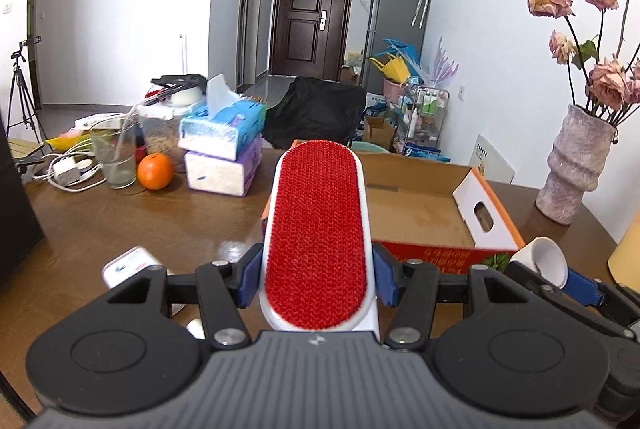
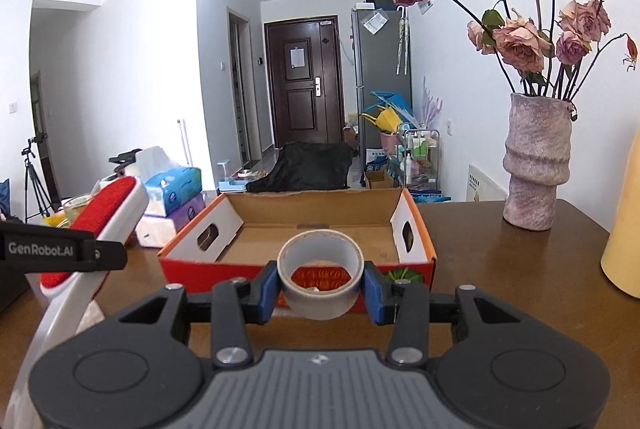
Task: Organize rigid objects
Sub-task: 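Carry the tape roll with the right gripper into the red box and release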
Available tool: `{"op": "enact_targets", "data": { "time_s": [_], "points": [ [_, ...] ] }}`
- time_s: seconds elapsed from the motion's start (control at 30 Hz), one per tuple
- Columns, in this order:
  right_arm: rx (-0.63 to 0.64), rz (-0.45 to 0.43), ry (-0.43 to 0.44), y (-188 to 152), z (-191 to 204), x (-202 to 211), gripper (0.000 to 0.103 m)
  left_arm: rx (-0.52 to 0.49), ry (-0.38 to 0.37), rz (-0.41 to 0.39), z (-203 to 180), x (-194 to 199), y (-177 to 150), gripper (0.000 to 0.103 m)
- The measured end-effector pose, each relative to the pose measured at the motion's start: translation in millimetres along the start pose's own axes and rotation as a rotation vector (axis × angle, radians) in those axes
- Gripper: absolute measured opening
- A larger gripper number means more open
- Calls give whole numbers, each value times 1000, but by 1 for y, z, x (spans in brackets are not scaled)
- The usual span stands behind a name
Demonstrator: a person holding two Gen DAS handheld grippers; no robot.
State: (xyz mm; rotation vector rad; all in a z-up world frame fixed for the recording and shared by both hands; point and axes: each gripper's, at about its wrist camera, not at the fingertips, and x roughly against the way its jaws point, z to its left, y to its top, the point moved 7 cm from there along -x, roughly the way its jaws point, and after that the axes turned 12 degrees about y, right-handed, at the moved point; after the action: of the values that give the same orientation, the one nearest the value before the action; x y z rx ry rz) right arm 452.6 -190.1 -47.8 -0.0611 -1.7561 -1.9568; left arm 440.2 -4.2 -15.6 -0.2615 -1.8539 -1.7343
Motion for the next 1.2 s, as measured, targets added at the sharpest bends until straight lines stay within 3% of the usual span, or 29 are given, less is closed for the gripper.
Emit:
{"op": "enact_targets", "data": {
  "time_s": [0.3, 0.7, 1.2],
  "points": [
    [15, 5, -16, 18, -18, -34, 42, 36, -8, 21, -18, -40, 17, 56],
    [24, 17, -9, 38, -33, -81, 42, 40, 39, 39, -29, -87, 36, 56],
    [92, 54, 3, 53, -29, -140, 42, 52, 59, 28, -38, -137, 72, 56]
  ]
}}
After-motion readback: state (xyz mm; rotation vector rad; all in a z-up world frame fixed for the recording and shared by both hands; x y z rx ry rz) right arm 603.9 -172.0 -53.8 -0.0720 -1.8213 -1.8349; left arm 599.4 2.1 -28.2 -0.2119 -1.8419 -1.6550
